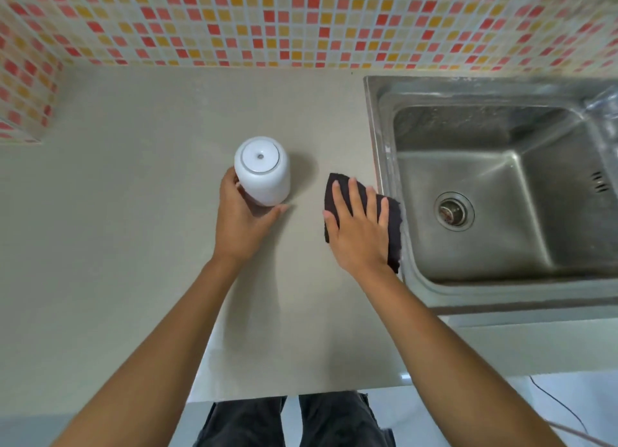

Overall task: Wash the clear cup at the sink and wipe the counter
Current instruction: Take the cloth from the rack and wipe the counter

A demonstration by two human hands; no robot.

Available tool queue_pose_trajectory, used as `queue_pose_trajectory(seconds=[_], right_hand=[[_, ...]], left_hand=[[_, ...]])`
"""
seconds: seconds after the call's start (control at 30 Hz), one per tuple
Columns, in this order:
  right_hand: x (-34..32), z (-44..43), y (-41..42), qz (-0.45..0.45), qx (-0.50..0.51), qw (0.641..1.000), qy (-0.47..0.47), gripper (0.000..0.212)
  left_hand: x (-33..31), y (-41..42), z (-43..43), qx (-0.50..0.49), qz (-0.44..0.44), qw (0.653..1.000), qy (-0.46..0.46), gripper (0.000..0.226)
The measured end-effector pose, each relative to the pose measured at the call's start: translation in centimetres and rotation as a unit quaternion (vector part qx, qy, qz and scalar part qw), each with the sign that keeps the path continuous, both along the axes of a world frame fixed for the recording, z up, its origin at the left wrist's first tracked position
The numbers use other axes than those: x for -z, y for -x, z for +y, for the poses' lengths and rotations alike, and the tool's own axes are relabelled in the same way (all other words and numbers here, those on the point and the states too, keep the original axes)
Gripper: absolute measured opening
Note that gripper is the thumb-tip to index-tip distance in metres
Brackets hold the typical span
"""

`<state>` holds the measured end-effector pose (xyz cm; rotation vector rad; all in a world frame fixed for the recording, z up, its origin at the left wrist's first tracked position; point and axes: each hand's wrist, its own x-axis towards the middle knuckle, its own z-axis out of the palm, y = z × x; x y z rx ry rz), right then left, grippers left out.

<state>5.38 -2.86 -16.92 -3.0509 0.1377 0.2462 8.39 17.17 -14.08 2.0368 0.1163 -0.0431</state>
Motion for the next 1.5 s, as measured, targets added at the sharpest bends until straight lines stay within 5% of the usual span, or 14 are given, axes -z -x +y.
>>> queue_pose_trajectory(seconds=[0.13, 0.27, 0.43, 0.67, 0.97, 1.2, 1.5], right_hand=[[-1.6, -1.5, 2.4, 0.032, -0.043, 0.998, -0.04, 0.052], [-3.2, -4.9, 1.6, -0.023, -0.062, 0.981, -0.181, 0.041], [-3.4, -9.3, 1.2, -0.045, 0.059, 0.973, -0.217, 0.04], [-3.9, -10.5, 0.0, -0.005, 0.035, 0.961, -0.276, 0.024], [-7.2, -11.7, 2.0, 0.02, 0.055, 0.936, -0.348, 0.008], [-12.9, -17.4, 3.2, -0.048, 0.128, 0.932, -0.335, 0.032], [-20.3, -26.4, 4.3, -0.177, 0.154, 0.9, -0.368, 0.013]], left_hand=[[0.1, 5.7, -2.1, -0.089, 0.009, 0.993, -0.076, 0.052], [-0.1, 6.7, -5.9, 0.025, -0.017, 0.994, -0.105, 0.023], [-0.6, 1.0, -10.7, 0.136, -0.045, 0.97, -0.197, 0.033], [-1.3, -3.0, -12.4, 0.245, 0.043, 0.897, -0.365, 0.047], [-5.6, -0.8, -11.5, 0.243, 0.056, 0.924, -0.288, 0.021], [-10.9, -0.3, -14.9, 0.283, -0.027, 0.935, -0.211, 0.017], [-18.0, -0.3, -25.5, 0.267, -0.061, 0.961, -0.037, 0.016]])
